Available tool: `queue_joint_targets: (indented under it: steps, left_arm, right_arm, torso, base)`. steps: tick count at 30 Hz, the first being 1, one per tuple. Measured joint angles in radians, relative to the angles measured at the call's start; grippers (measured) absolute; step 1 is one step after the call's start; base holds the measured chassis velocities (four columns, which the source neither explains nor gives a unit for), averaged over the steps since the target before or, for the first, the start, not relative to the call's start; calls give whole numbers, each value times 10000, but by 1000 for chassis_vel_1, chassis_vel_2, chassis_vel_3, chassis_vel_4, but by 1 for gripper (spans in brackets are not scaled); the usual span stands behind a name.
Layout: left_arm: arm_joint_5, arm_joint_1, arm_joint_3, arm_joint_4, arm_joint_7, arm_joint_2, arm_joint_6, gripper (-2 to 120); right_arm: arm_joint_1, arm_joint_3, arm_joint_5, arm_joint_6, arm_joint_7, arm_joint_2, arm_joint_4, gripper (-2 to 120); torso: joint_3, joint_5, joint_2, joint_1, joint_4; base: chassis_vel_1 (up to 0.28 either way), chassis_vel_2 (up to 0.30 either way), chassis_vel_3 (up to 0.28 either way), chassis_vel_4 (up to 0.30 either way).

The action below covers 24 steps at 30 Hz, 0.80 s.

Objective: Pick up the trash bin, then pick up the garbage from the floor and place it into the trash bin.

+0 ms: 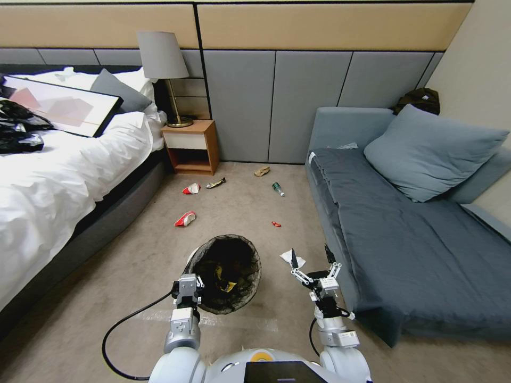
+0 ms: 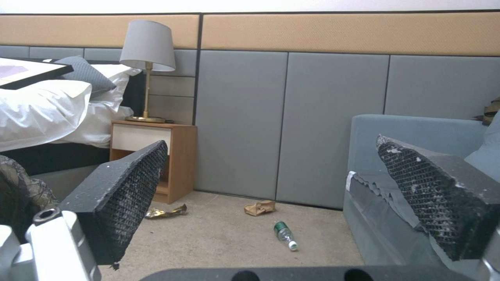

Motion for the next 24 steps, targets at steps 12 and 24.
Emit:
queue_joint_targets:
  steps: [12, 24]
  left_arm:
    - [0, 3, 0, 0, 7, 53, -5, 1]
    - [21, 22, -18, -64, 19, 65, -5, 1]
  right_arm:
    - [7, -10, -10, -23, -10, -46, -3, 100]
    - [854, -30, 237, -335, 54, -471, -51, 100]
  torso:
    - [0, 0, 0, 0, 0]
    - [0, 0, 0, 0, 0]
  base:
    - [0, 0, 0, 0]
    - [0, 0, 0, 0]
